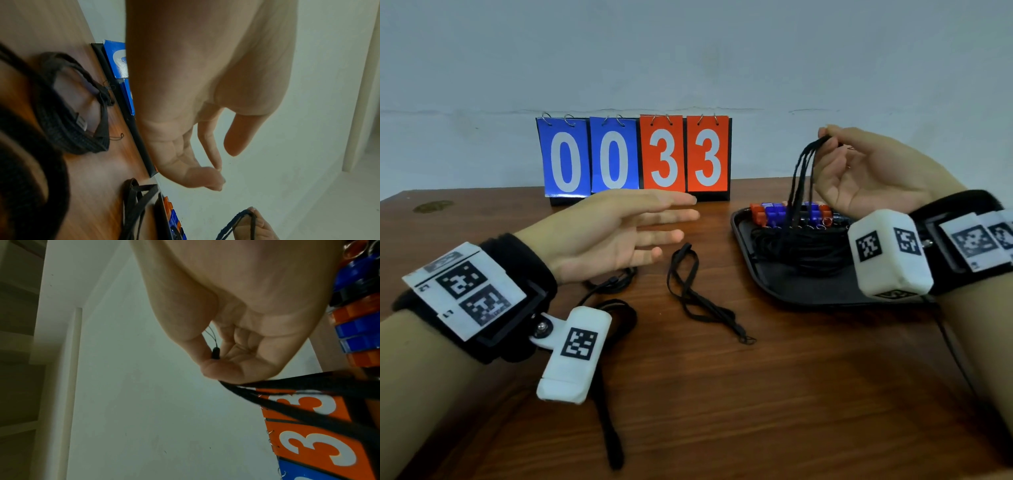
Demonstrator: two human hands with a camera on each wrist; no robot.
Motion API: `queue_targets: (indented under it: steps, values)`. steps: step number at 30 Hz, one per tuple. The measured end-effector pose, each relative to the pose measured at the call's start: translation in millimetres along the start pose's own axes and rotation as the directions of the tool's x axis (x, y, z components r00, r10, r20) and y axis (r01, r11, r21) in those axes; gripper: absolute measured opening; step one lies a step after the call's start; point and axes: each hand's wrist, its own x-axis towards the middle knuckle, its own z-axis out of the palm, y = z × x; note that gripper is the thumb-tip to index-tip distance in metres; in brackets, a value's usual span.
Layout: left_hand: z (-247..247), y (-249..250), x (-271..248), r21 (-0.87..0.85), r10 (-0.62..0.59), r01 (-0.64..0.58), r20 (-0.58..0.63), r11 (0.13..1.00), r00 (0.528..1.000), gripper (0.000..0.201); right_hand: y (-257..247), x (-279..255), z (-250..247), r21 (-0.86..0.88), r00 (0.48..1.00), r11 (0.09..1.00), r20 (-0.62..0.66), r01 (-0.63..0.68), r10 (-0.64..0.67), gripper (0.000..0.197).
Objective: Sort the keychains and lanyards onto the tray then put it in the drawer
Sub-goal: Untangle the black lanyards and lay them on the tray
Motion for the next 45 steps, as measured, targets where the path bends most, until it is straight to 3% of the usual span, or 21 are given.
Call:
queue_targets:
  steps: [3, 10, 12, 15, 18, 23, 29, 37, 41, 45]
  values:
    - [-1.1, -1.1, 0.7, 0.005, 0.006, -0.006, -0.026, 1.000, 1.000, 0.042, 2.0, 2.4, -0.9, -0.008, 0.999, 1.000, -0.032, 0.023, -0.023, 0.009]
    - [-3.0, -1.4, 0.8, 0.012, 0.014, -0.014, -0.036, 1.000, 0.999, 0.030, -1.6, -5.0, 7.1, 0.028, 0.981, 0.993, 0.151, 0.115, -0.118, 0.006]
    - [-2.2, -2.0, 1.1, 0.016, 0.017, -0.016, -0.041, 1.000, 0.999, 0.029, -4.9, -4.3, 0.3, 0.065, 0.991, 0.991, 0.063, 0.114, -0.118, 0.005]
    - [-1.6, -2.1, 1.1, 0.018, 0.022, -0.021, -0.045, 1.000, 0.999, 0.028, -8.2, 4.2, -13.7, 0.140, 0.973, 0.974, -0.174, 0.180, -0.155, 0.010]
    - [-2.0, -1.6, 1.2, 0.020, 0.019, -0.019, -0.042, 1.000, 0.999, 0.026, -8.4, 8.3, -20.9, 0.059, 0.945, 0.986, -0.300, 0.155, -0.131, 0.012]
    - [0.9, -1.4, 0.5, 0.023, 0.034, -0.033, -0.043, 0.999, 0.999, 0.029, -10.1, 5.3, -25.9, -0.047, 0.901, 0.991, -0.413, 0.128, -0.136, 0.020]
    - [0.8, -2.3, 1.7, 0.031, 0.029, -0.027, -0.041, 0.999, 0.999, 0.028, -10.9, 2.6, -28.5, -0.105, 0.808, 0.964, -0.527, 0.243, -0.262, 0.019]
    - [1.3, -2.5, 2.5, 0.037, 0.018, -0.016, -0.042, 0.999, 0.999, 0.024, -16.9, 7.4, -32.9, -0.156, 0.707, 0.903, -0.575, 0.400, -0.412, 0.005]
    - [1.8, -2.4, 2.5, 0.049, 0.019, -0.017, -0.045, 0.999, 0.999, 0.023, -13.8, 8.5, -30.6, -0.139, 0.759, 0.910, -0.511, 0.390, -0.404, 0.005]
    - [1.0, -2.7, 2.0, 0.071, 0.023, -0.020, -0.038, 0.997, 0.999, 0.025, -9.5, 6.3, -20.1, -0.255, 0.897, 0.941, -0.324, 0.224, -0.302, 0.007]
